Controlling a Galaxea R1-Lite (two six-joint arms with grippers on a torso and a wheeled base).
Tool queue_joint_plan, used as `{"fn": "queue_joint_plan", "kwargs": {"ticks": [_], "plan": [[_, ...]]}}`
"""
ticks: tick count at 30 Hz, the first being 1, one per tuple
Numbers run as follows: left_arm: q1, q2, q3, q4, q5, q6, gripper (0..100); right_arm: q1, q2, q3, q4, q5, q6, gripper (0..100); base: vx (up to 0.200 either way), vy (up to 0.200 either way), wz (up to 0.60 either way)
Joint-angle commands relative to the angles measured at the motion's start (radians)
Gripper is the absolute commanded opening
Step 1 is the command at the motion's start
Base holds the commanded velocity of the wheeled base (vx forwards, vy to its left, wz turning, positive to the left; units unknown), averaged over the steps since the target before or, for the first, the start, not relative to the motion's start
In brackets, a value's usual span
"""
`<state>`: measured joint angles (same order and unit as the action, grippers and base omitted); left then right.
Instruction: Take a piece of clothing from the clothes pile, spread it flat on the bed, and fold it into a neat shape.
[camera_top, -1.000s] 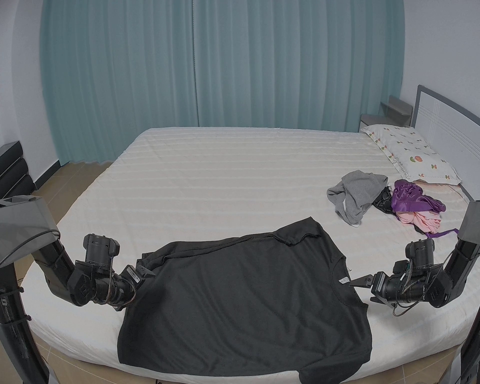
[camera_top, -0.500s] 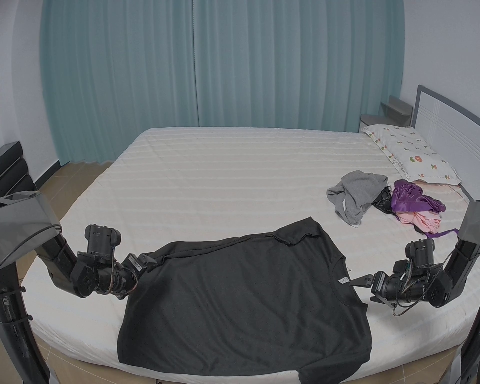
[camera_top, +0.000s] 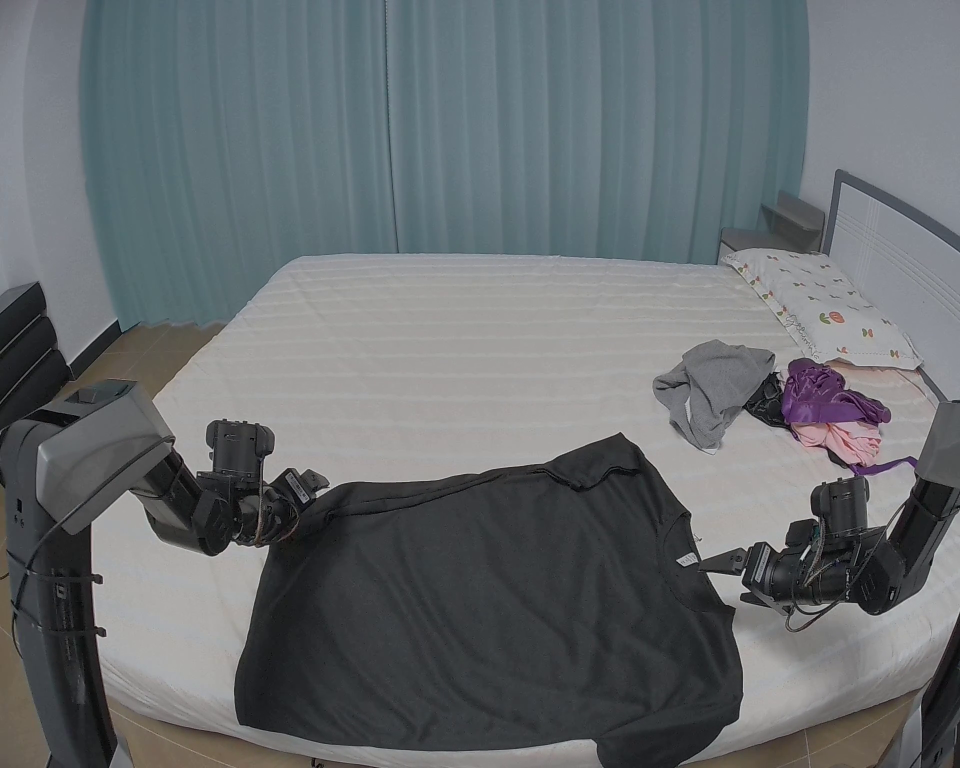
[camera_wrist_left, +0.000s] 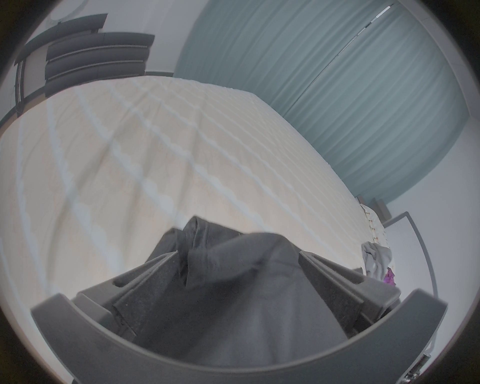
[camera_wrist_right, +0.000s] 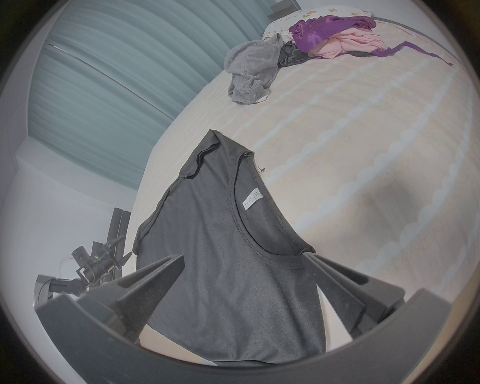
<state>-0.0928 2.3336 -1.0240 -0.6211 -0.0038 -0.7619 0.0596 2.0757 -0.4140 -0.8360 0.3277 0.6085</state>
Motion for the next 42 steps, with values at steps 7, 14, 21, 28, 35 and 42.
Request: {"fn": "queue_joint_plan", "kwargs": {"ticks": [7,14,21,28,35,42], "plan": [[0.013,0.139,-0.148,0.000,0.033,0.006,100,0.000,0.003,-0.002,0.000,-0.001,-0.001,100,0.000,0.000,0.00],[0.013,0.127,-0.137,-0.005,0.035,-0.042,0,0.000,0.014,-0.003,-0.002,-0.001,-0.001,100,0.000,0.000,0.00],[0.042,0.084,-0.153,-0.035,0.038,-0.114,0,0.000,0.014,-0.002,-0.002,-0.001,-0.001,100,0.000,0.000,0.00],[0.076,0.101,-0.177,-0.098,0.036,-0.149,0,0.006,0.012,-0.003,-0.002,-0.002,-0.001,100,0.000,0.000,0.00],[0.107,0.110,-0.231,-0.098,0.027,-0.263,0,0.029,0.018,-0.011,-0.121,-0.004,0.030,100,0.000,0.000,0.00],[0.108,0.167,-0.295,-0.097,0.021,-0.278,0,0.089,0.145,-0.203,-0.157,-0.061,0.086,100,0.000,0.000,0.00]]}}
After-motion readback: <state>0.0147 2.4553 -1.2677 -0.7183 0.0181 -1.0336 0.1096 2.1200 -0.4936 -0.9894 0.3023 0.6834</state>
